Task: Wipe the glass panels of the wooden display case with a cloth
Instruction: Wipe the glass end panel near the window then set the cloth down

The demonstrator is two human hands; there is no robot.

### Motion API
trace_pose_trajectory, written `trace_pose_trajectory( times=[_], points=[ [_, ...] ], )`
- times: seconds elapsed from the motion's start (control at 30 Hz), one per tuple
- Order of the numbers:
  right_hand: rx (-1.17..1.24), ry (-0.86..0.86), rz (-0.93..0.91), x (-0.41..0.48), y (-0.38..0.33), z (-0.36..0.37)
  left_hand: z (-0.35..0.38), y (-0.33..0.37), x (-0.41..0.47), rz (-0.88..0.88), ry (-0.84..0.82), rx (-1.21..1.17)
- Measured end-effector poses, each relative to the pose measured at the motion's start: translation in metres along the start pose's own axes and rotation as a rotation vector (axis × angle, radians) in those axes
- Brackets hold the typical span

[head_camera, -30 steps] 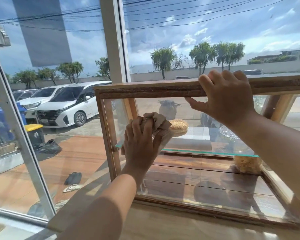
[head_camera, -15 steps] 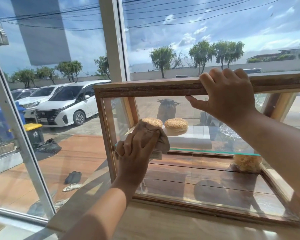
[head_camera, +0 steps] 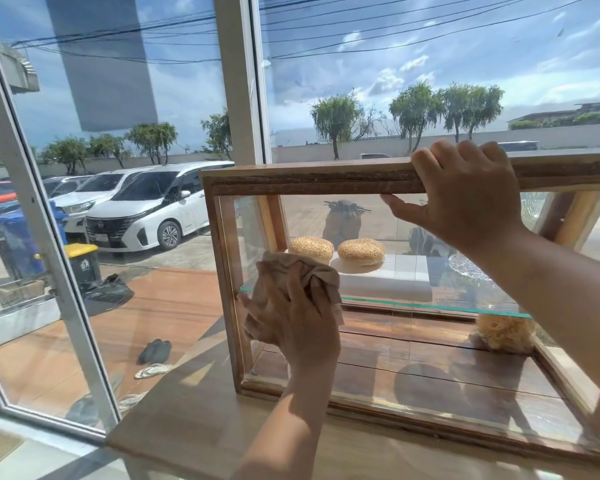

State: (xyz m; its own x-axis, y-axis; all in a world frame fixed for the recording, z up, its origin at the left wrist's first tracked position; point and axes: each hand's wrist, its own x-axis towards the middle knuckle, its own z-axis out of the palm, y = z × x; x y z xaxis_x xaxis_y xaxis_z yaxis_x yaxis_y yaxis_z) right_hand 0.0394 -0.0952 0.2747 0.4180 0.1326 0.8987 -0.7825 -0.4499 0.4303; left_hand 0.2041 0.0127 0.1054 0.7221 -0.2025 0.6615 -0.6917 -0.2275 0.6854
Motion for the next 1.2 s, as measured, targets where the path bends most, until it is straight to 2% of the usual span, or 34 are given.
trace_pose_trajectory(
  times=[0.13, 0.2, 0.27, 0.37, 0.43, 0.47, 0.5, 0.53, 0.63, 0.67, 0.8, 0.87, 0.93, 1.07, 1.2],
  points=[
    [-0.010, 0.003, 0.004, 0.000, -0.001, 0.001, 0.009, 0.020, -0.002, -0.170, 0.026, -0.133],
    [-0.007, 0.005, 0.011, 0.000, -0.001, 0.000, 0.008, 0.019, 0.003, -0.127, 0.043, -0.223],
    [-0.005, 0.007, 0.015, 0.000, -0.001, 0.000, 0.001, 0.012, 0.010, 0.039, 0.078, -0.238],
    [-0.004, 0.009, 0.019, 0.000, -0.002, 0.002, -0.013, 0.004, 0.023, 0.402, 0.078, -0.201],
    [0.002, 0.002, 0.019, 0.000, -0.002, 0.001, -0.022, -0.005, 0.035, 0.634, 0.080, -0.075],
    [0.002, -0.002, 0.020, 0.000, -0.002, 0.001, -0.026, -0.011, 0.039, 0.687, 0.098, 0.014],
    [-0.001, -0.002, 0.022, 0.000, -0.002, 0.001, -0.029, -0.018, 0.042, 0.680, 0.128, 0.089],
    [-0.004, 0.000, 0.024, 0.000, -0.002, 0.001, -0.031, -0.023, 0.042, 0.601, 0.143, 0.123],
    [0.002, -0.009, 0.027, 0.000, -0.002, -0.001, -0.033, -0.015, 0.025, 0.154, 0.048, 0.053],
    [0.004, -0.014, 0.028, 0.000, -0.002, -0.001, -0.030, -0.008, 0.020, 0.069, 0.007, 0.008],
    [0.004, -0.001, 0.030, 0.000, -0.002, -0.001, -0.015, 0.021, 0.015, -0.062, -0.011, -0.293],
    [0.005, -0.002, 0.030, 0.000, -0.003, -0.001, -0.015, 0.025, 0.021, -0.149, -0.017, -0.358],
    [0.011, -0.002, 0.031, -0.001, -0.002, 0.000, -0.017, 0.024, 0.029, -0.123, 0.018, -0.333],
    [0.005, 0.014, 0.040, -0.001, -0.003, 0.000, -0.018, 0.018, 0.055, 0.076, 0.089, -0.229],
    [-0.003, 0.020, 0.040, -0.001, -0.004, 0.003, -0.020, 0.034, 0.074, 0.245, 0.031, -0.140]
  ],
)
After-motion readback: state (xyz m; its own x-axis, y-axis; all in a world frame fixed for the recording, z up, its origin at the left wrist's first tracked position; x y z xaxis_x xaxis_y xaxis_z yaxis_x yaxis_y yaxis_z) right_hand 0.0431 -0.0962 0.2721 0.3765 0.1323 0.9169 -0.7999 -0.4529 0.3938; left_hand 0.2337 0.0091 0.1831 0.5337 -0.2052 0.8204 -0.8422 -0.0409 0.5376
